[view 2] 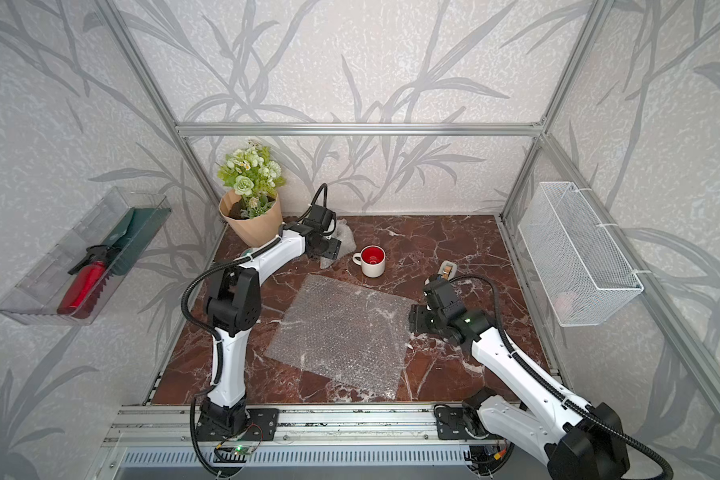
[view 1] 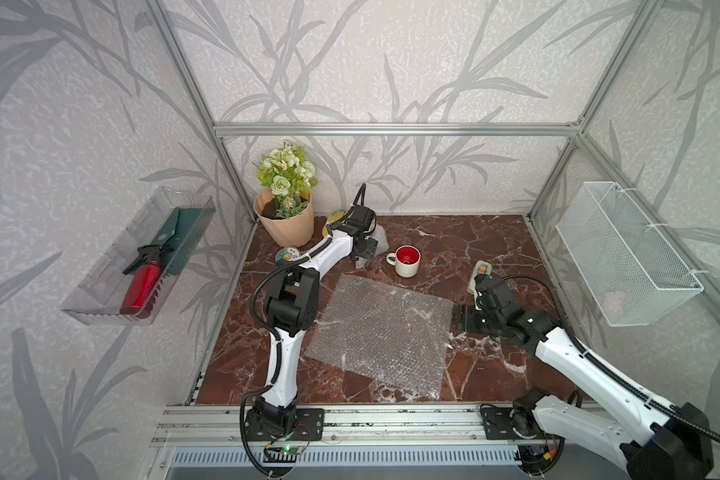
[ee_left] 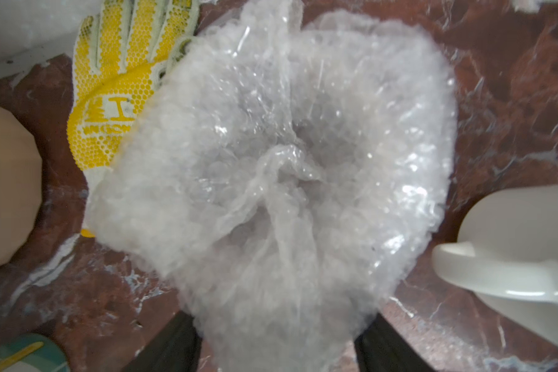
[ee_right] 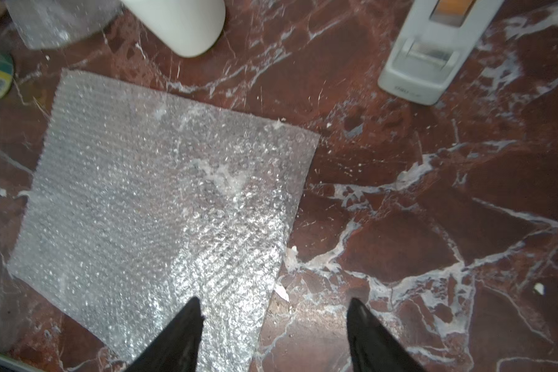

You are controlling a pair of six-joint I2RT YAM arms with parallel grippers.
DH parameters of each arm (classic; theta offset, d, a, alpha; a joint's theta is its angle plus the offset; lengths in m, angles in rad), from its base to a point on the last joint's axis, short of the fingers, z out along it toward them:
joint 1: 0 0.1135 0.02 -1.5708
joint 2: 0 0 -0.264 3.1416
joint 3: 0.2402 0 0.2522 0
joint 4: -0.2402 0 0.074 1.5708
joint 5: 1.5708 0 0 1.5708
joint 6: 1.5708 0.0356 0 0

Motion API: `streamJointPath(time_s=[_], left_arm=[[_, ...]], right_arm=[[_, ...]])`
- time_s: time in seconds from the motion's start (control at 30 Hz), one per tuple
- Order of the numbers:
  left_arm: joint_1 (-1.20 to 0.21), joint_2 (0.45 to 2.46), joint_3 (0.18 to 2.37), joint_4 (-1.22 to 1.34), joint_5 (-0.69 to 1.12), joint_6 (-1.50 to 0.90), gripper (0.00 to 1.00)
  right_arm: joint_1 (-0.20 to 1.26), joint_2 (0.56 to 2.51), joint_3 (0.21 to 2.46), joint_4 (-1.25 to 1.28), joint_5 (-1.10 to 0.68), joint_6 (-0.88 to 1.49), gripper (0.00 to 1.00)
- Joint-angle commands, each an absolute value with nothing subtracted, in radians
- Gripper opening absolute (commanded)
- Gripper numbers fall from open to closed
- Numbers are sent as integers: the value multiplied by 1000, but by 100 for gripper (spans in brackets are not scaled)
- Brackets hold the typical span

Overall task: Wrap mugs in bubble wrap
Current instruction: Place the bubble wrap at the center of the board, then adjust the bubble wrap at the center of the board.

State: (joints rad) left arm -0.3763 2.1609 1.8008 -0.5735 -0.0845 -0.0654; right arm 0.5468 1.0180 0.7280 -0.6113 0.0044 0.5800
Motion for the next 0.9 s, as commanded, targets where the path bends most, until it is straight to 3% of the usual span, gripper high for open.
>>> streamJointPath(time_s=[0.0, 0.1, 0.2, 0.27, 0.67, 0.87], left_arm=[[-371, 2074, 1811, -644, -96, -114, 84], [-373, 1925, 1659, -577, -103, -185, 98], [-384, 1746, 1477, -505, -152, -240, 99], [-387, 1630, 1355, -455, -187, -278, 99], [-387, 1313, 1023, -531, -18, -505, 99], [-387, 1264, 965, -560, -67, -583, 99]], right_arm=[[632, 1039, 697, -557, -51, 646, 58], [719, 1107, 653, -403, -133, 694, 42], [787, 1229, 654, -315, -155, 699, 14], [800, 1307, 672, -314, -176, 699, 1], [803, 1455, 705, -506, -62, 644, 0], [738, 1477, 749, -627, 29, 606, 0]])
